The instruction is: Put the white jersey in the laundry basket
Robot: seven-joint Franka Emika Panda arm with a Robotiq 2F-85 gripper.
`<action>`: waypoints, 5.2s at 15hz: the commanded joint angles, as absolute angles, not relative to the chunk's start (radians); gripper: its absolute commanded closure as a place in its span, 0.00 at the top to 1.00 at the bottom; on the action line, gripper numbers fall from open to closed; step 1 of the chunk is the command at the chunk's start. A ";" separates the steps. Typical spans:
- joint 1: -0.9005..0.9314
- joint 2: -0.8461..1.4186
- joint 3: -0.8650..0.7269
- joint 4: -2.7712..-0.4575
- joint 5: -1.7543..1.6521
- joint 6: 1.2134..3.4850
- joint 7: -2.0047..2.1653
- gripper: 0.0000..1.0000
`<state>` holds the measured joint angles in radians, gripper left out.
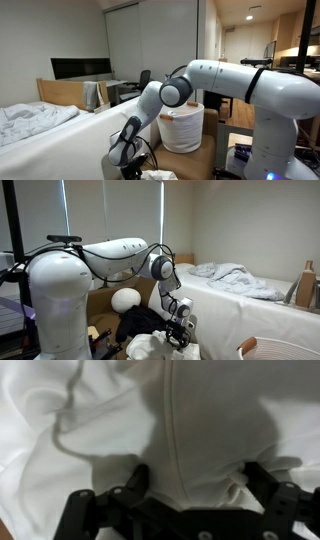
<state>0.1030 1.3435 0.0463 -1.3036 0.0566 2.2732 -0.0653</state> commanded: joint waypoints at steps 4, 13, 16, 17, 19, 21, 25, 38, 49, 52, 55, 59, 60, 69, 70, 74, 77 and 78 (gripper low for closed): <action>0.108 1.456 0.051 -1.139 0.033 2.131 -0.050 0.74; 0.147 1.436 0.034 -1.127 0.043 2.122 -0.050 0.16; 0.155 1.417 0.030 -1.148 0.042 2.136 -0.047 0.09; 0.158 1.409 0.029 -1.155 0.042 2.142 -0.046 0.08; 0.167 1.383 0.022 -1.180 0.041 2.160 -0.039 0.10; 0.180 1.352 0.008 -1.207 0.039 2.178 -0.030 0.11; 0.214 1.273 -0.023 -1.281 0.036 2.229 -0.015 0.11; 0.272 1.064 -0.052 -1.512 -0.051 2.317 0.060 0.11; 0.231 0.763 0.005 -1.774 -0.073 2.335 0.033 0.10; 0.227 0.682 0.015 -1.821 -0.074 2.321 0.035 0.10; 0.220 0.629 0.021 -1.861 -0.072 2.327 0.032 0.08; 0.209 0.606 0.015 -1.906 -0.075 2.347 0.036 0.39; 0.203 0.608 0.014 -1.918 -0.075 2.354 0.034 0.46; 0.148 0.696 0.018 -1.931 -0.072 2.372 -0.008 0.99; 0.137 0.716 0.025 -1.920 -0.066 2.370 -0.025 1.00; 0.100 0.803 0.048 -1.869 -0.051 2.357 -0.084 1.00; 0.069 0.879 0.069 -1.810 -0.042 2.340 -0.130 1.00; 0.059 0.911 0.076 -1.781 -0.040 2.329 -0.145 1.00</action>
<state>0.1052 0.8368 0.0422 -1.8488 -0.0503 2.3469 -0.0806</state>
